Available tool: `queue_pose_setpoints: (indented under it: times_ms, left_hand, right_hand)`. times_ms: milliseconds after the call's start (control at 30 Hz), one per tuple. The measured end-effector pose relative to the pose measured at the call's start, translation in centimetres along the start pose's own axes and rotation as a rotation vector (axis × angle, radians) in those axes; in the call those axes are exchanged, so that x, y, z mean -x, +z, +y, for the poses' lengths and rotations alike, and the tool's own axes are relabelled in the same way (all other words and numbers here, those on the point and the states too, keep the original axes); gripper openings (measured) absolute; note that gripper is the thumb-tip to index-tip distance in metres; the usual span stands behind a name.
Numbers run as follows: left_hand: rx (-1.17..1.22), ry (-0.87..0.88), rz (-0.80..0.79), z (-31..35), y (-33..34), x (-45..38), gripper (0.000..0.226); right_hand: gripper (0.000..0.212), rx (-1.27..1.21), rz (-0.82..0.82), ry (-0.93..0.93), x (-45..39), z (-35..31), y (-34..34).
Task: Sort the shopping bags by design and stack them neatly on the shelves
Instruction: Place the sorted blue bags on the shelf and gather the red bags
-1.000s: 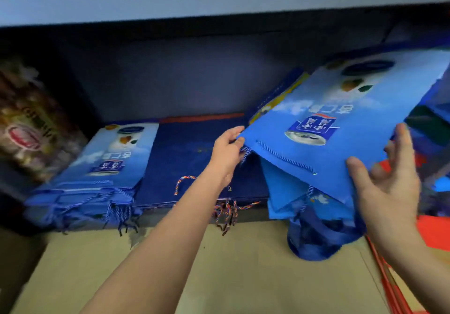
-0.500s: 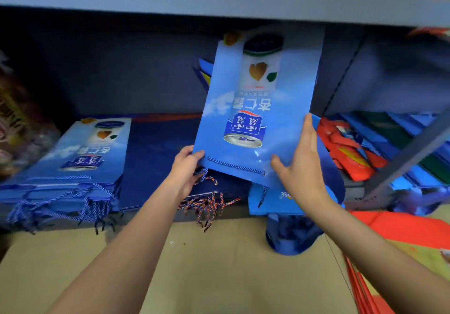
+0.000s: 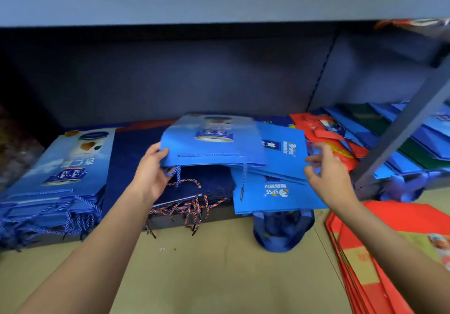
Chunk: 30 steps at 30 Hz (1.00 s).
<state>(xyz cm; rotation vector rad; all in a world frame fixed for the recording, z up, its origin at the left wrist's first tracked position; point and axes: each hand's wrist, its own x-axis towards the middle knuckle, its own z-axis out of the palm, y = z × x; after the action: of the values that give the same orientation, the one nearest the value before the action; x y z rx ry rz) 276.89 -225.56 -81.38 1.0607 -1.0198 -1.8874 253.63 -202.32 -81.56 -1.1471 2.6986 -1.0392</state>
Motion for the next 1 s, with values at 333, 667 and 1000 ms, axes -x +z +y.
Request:
queue_pose_setpoints:
  times_ms: [333, 667, 1000]
  left_hand:
    - [-0.233, -0.028, 0.409, 1.0, -9.6, 0.2, 0.020]
    - [-0.301, -0.031, 0.541, -0.5, -9.6, -1.3, 0.017]
    - [-0.251, 0.083, 0.577, -2.3, -3.8, 0.3, 0.026]
  right_hand:
    - [0.071, 0.658, -0.550, -0.068, -3.5, 0.1, 5.4]
    - [0.043, 1.214, -0.428, -0.520, -4.2, -1.7, 3.5]
    - [0.031, 1.295, -0.678, -0.406, 0.2, -6.5, -0.3]
